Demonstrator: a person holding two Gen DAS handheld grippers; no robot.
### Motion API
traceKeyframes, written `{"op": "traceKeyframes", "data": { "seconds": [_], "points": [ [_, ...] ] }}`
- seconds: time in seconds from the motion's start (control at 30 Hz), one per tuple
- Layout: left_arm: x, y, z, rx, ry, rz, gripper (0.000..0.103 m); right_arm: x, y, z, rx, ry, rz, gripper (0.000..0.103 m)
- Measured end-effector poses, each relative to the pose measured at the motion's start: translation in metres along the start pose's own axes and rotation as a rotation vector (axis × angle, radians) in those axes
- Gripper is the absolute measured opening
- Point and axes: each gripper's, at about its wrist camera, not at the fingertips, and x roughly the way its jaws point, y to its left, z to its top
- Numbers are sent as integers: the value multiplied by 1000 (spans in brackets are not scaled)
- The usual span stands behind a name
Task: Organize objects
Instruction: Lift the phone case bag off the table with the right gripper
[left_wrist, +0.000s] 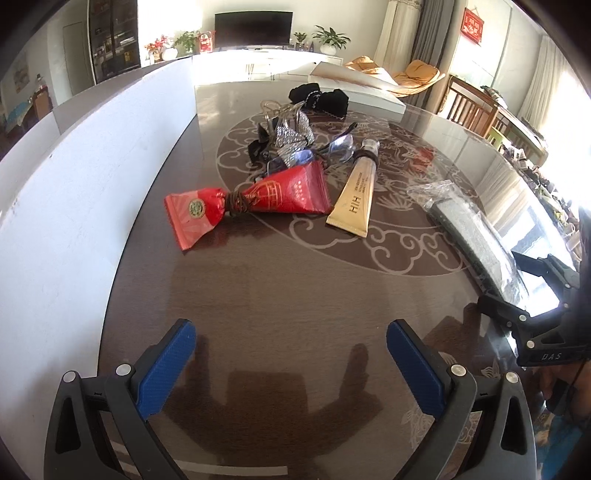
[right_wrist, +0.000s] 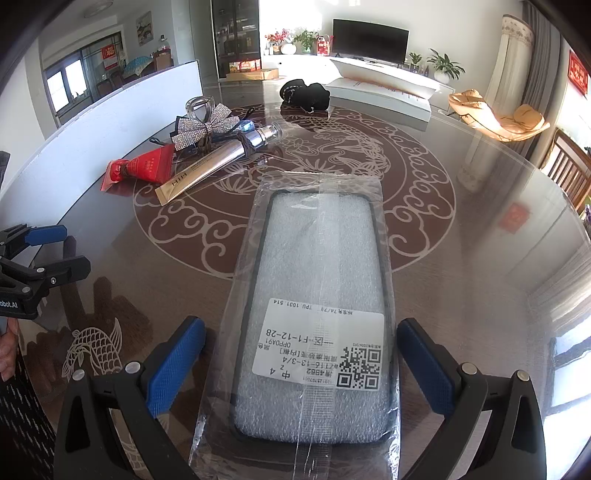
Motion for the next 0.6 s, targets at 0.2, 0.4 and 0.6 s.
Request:
{"op": "traceKeyframes", "data": {
  "seconds": [0.2, 0.4, 0.6],
  "points": [
    [22, 8, 75, 128, -51, 59, 103, -1, 0, 0, -4, -3, -6, 103],
    [67, 18, 85, 142, 64, -53, 103, 0, 2, 1, -8, -5, -12, 103],
    [40, 1, 43, 189, 28, -22, 33, -1, 2, 1, -13, -9, -18, 103]
  ]
}}
